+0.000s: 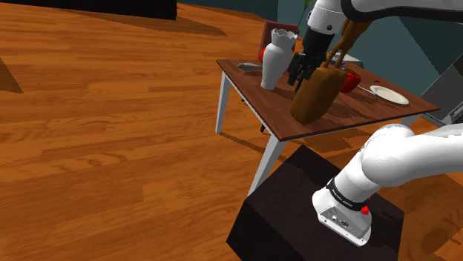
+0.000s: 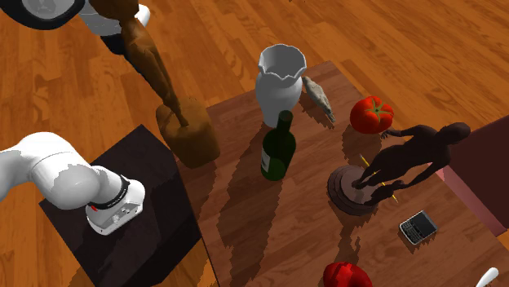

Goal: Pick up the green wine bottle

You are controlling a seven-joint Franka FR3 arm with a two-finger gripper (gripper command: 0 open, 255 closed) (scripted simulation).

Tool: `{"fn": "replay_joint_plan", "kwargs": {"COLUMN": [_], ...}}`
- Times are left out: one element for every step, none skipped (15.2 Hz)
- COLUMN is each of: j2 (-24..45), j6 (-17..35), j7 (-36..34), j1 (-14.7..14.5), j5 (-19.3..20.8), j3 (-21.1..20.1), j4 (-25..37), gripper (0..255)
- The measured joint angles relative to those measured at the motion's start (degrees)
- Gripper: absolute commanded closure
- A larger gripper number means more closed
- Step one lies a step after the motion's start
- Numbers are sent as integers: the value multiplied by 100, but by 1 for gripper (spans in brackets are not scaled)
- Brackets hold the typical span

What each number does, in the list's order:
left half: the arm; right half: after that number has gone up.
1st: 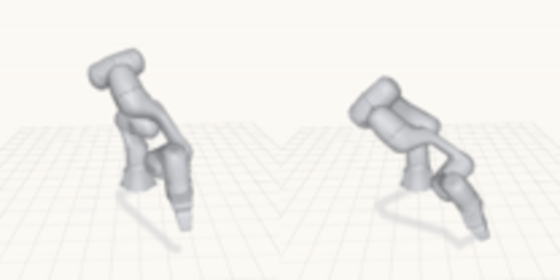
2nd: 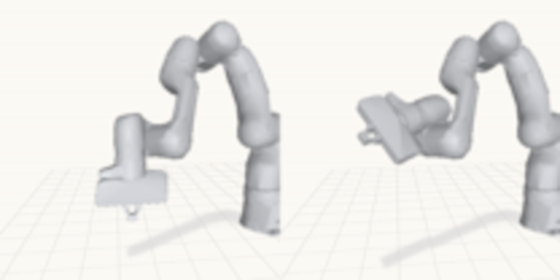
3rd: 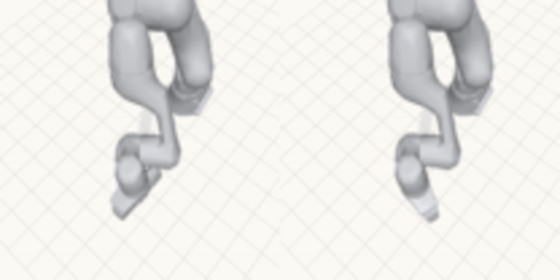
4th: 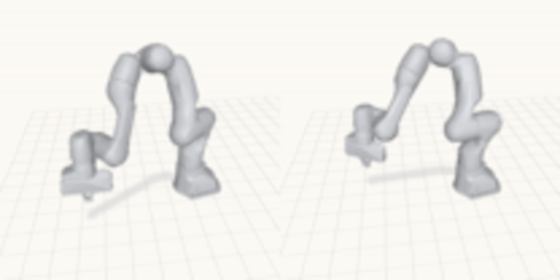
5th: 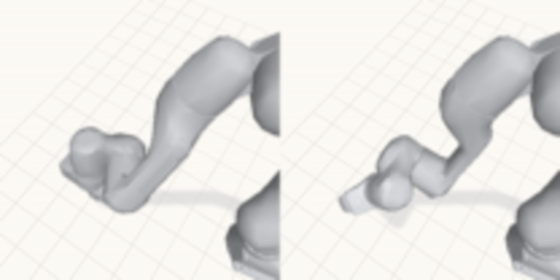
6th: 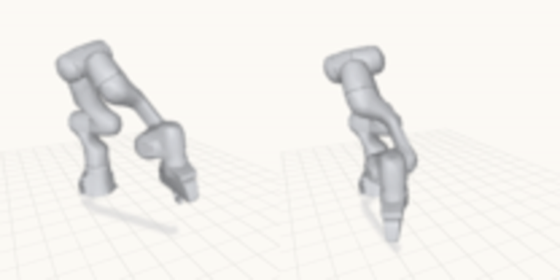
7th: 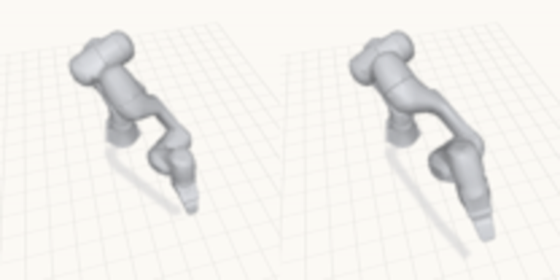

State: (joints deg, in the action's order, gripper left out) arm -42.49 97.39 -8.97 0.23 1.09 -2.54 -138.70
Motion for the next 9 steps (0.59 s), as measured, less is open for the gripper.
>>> {"fn": "replay_joint_plan", "kwargs": {"j2": [0,11,75,133,219,273,339,435,492], "j6": [0,-4,5,1,21,-11,-31,-9,-27], "j7": [0,54,112,239,351,434,527,630,746], "j1": [0,29,63,127,182,224,267,313,360], "j5": [0,34,71,147,211,256,302,352,401], "j3": [0,57,120,249,363,448,543,649,760], "j4": [0,23,91,167,251,353,458,554,654], "gripper": [0,0,0,0,0,0,0,0,0]}}
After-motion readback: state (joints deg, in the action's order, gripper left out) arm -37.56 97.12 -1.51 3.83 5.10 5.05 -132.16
